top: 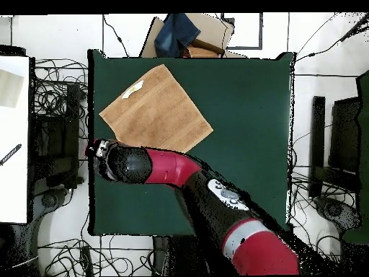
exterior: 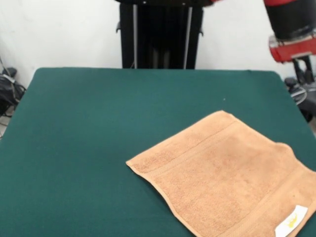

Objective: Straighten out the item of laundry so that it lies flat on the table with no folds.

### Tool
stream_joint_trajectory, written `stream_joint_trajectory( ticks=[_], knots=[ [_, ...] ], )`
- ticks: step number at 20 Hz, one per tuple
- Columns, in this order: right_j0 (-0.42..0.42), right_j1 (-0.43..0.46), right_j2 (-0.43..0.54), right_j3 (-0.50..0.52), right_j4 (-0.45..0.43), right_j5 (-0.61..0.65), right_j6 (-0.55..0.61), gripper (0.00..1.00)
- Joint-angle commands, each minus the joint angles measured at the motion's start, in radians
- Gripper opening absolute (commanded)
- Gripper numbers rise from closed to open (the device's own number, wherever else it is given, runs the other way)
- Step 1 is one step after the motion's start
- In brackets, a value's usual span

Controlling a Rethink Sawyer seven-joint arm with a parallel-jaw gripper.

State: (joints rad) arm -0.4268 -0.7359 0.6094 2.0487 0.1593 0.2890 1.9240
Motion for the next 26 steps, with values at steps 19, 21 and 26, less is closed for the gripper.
stream_joint_trajectory(
  ticks=[19,21,26],
  knots=[
    [-0.033,-0.301,-0.296,0.012,-0.335,0.332,0.012,0.0],
    [-0.038,-0.261,-0.283,-0.002,-0.339,0.317,0.027,0.0],
    [0.042,-0.125,-0.351,-0.107,-0.414,0.285,0.102,0.0]
  ],
)
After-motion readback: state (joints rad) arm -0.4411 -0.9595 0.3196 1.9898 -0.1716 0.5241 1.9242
